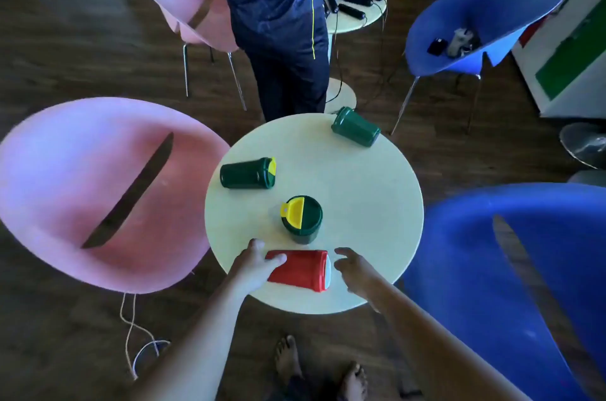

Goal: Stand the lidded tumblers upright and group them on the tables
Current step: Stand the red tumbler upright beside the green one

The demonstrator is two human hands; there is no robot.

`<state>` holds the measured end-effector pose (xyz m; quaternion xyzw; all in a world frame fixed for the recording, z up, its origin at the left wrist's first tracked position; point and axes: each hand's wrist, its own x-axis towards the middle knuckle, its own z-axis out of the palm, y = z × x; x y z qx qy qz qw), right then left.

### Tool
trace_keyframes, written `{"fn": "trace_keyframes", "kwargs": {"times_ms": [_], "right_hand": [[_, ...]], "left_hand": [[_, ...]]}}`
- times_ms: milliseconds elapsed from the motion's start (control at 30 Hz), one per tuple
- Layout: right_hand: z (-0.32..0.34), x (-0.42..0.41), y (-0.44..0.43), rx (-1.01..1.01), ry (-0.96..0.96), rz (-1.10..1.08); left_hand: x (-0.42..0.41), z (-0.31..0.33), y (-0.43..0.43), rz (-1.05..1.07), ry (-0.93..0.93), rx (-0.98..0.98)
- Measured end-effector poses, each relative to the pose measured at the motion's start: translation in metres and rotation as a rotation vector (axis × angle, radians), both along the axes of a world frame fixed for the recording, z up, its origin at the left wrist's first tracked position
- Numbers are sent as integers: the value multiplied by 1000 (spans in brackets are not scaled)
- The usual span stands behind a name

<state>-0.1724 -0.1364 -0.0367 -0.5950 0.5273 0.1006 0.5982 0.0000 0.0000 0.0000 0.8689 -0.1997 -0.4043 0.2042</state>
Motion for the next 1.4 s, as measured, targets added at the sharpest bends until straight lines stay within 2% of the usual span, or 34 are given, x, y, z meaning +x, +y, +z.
{"fn": "trace_keyframes", "kwargs": {"times_ms": [133,300,867,1167,1400], "right_hand": [[-15,2,13,20,4,25],[-21,2,16,-68,22,29],[-15,-5,34,-186,-2,-245],[25,-49,20,-50,-348,-629],[69,-67,6,29,-482,-734]], "left_hand": [[-11,-15,7,61,64,-17],[-9,-26,11,130,56,-70],[-3,-38,24,28,129,-139],[-17,-22,-1,47,516,-295],[-46,-4,-34,-3,611,-325]]}}
